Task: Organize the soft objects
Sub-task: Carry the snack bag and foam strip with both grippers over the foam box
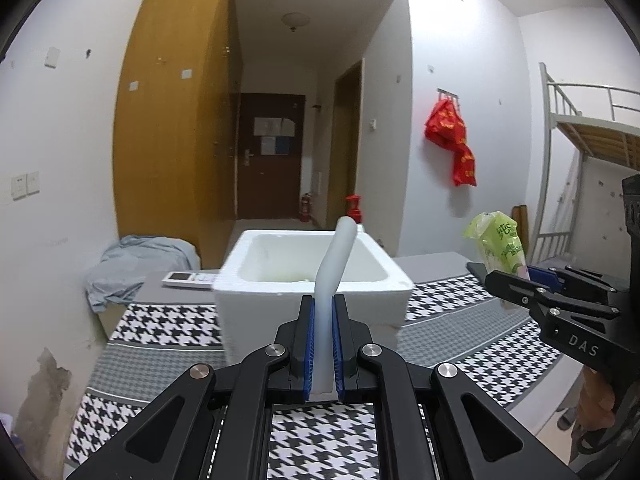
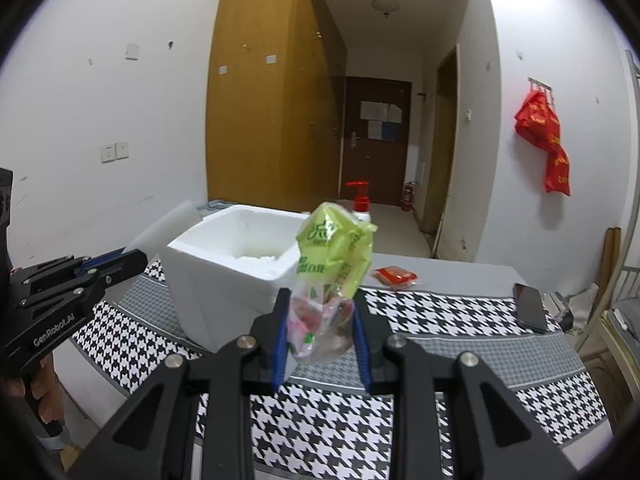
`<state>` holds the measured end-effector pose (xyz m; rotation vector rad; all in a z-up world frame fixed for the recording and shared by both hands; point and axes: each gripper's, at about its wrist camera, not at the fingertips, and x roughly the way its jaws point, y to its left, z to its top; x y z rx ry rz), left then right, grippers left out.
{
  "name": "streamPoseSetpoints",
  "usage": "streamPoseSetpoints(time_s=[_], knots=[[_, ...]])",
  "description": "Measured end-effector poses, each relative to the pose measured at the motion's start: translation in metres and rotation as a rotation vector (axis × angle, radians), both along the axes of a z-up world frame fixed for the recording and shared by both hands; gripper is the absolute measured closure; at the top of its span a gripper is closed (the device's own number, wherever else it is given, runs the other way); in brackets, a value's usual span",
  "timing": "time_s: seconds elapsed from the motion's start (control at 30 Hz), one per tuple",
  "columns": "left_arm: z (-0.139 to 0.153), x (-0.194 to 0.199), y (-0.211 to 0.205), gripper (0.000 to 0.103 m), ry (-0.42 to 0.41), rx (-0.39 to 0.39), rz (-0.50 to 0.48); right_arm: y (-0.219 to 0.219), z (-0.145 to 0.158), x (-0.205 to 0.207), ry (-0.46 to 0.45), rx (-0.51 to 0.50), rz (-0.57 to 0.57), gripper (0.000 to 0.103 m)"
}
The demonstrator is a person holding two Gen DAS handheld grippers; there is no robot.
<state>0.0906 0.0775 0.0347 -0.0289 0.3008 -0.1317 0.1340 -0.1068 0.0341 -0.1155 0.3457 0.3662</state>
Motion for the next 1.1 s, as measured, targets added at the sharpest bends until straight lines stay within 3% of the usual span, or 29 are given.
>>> streamPoseSetpoints(time_s=[0.47,1.1], knots=[[0.008,-0.001,0.026,0.095,-0.014,0.004,0.085,0.035,0.008,0.012,-0.001,-0.028,0.087,0.071],[0.034,0.036,0.04,0.095,-0.01,0.001,0.09,0.069,0.026,0.058,0.036,-0.034,0.119,0.071]])
